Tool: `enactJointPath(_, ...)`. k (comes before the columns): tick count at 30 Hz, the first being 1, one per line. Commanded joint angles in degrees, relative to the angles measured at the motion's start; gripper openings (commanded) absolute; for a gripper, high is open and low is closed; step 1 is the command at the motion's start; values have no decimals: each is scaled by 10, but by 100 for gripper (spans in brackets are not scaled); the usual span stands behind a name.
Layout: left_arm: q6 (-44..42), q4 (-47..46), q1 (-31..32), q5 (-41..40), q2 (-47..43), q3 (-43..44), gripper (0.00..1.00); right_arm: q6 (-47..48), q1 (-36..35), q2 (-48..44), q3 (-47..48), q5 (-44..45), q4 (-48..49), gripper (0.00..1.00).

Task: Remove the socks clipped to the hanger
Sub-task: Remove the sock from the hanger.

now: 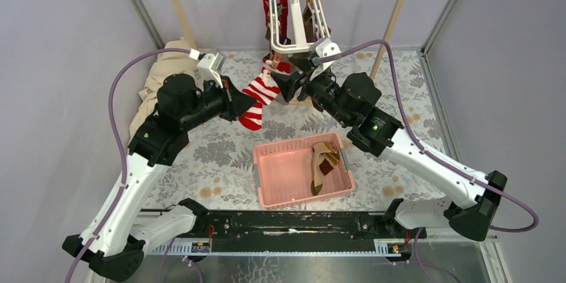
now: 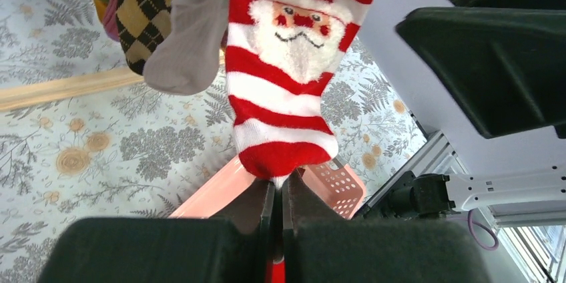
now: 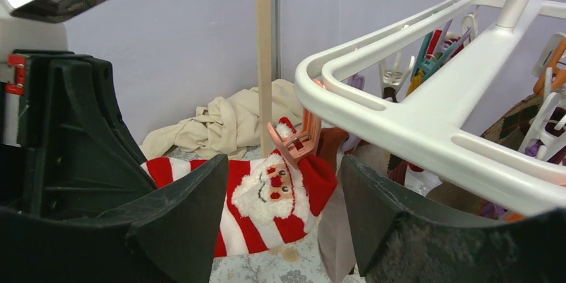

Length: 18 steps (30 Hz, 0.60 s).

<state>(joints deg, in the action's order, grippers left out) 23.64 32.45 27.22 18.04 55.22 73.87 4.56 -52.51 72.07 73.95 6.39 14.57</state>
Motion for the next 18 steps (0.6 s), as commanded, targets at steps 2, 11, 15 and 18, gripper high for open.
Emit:
enactJointPath(2, 11, 28, -10, -18, 2, 22, 3, 23, -4, 5, 15, -10, 41, 69)
enactJointPath(11, 13, 52, -13, -4, 4, 43, 3, 28, 0, 14, 13, -8, 57, 69)
enactJointPath(15, 21, 58, -13, 9, -2, 41, 3, 20, 7, 14, 5, -13, 76, 68)
enactJointPath(18, 28, 59, -13, 17, -11, 29, 3, 3, 20, 13, 0, -33, 91, 67)
